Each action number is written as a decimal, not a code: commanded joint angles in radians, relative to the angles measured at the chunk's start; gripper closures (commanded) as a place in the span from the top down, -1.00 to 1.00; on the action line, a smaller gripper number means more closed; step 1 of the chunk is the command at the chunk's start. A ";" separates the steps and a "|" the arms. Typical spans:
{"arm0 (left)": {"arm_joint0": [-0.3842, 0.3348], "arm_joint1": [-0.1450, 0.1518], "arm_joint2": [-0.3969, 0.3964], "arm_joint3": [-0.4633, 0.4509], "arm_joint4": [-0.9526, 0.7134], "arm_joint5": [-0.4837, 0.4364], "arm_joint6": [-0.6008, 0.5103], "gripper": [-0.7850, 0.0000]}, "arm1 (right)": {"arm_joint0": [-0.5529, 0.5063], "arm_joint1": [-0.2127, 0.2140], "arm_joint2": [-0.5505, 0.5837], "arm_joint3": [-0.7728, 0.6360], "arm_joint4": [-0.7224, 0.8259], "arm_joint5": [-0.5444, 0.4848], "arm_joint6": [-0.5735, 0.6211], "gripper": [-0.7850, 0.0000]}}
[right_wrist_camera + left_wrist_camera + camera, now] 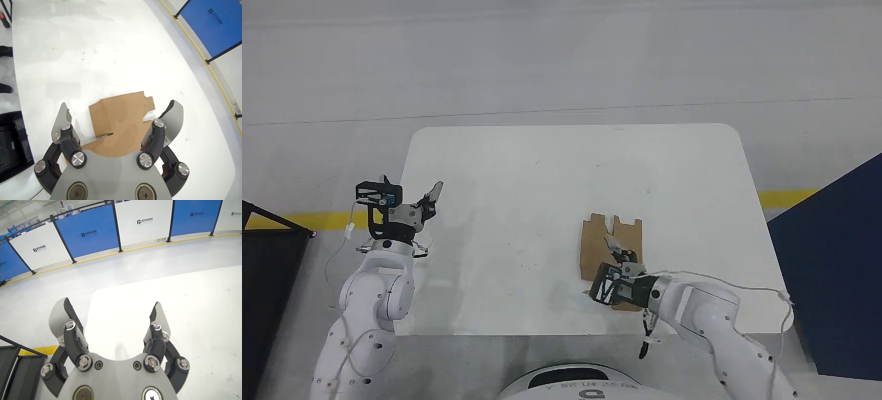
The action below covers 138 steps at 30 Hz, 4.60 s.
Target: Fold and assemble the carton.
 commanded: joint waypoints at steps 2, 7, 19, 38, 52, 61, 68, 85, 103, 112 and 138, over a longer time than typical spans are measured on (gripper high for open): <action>0.000 0.000 0.000 0.000 0.000 0.000 0.000 1.00 | 0.025 -0.002 -0.027 0.026 -0.020 0.015 0.057 1.00; 0.000 0.000 0.000 0.000 0.000 0.000 0.000 1.00 | 0.029 0.005 0.004 0.054 -0.045 -0.002 0.163 1.00; 0.000 0.000 0.000 0.000 0.000 0.000 0.000 1.00 | -0.046 0.025 0.182 0.029 -0.066 0.107 0.236 0.99; 0.000 0.000 0.000 0.000 0.000 0.000 0.000 1.00 | -0.087 0.038 0.197 0.019 -0.167 0.092 0.180 -0.07; 0.000 0.000 0.000 0.000 0.000 0.000 0.000 1.00 | -0.113 0.040 0.122 0.002 -0.456 0.203 0.227 0.14; 0.000 0.000 0.000 0.000 0.000 0.000 0.000 1.00 | -0.047 0.028 0.014 0.069 -0.634 0.303 0.246 -0.22; 0.000 0.000 0.000 0.000 0.000 0.000 0.000 1.00 | 0.005 0.018 -0.031 0.104 -0.689 0.334 0.250 -1.00; 0.000 0.000 0.000 0.000 0.000 0.000 0.000 1.00 | -0.007 0.012 -0.024 0.043 -1.132 0.967 0.180 -1.00; 0.000 0.000 0.000 0.000 0.000 0.000 0.000 1.00 | 0.090 0.055 0.119 -0.007 -1.333 1.138 0.158 -1.00; 0.000 0.000 0.000 0.000 0.000 0.000 0.000 1.00 | 0.067 0.069 0.097 -0.051 -1.333 1.162 0.113 -1.00; 0.000 0.000 0.000 0.000 0.000 0.000 0.000 1.00 | 0.458 -0.016 -0.178 0.270 0.392 0.358 -0.840 -1.00</action>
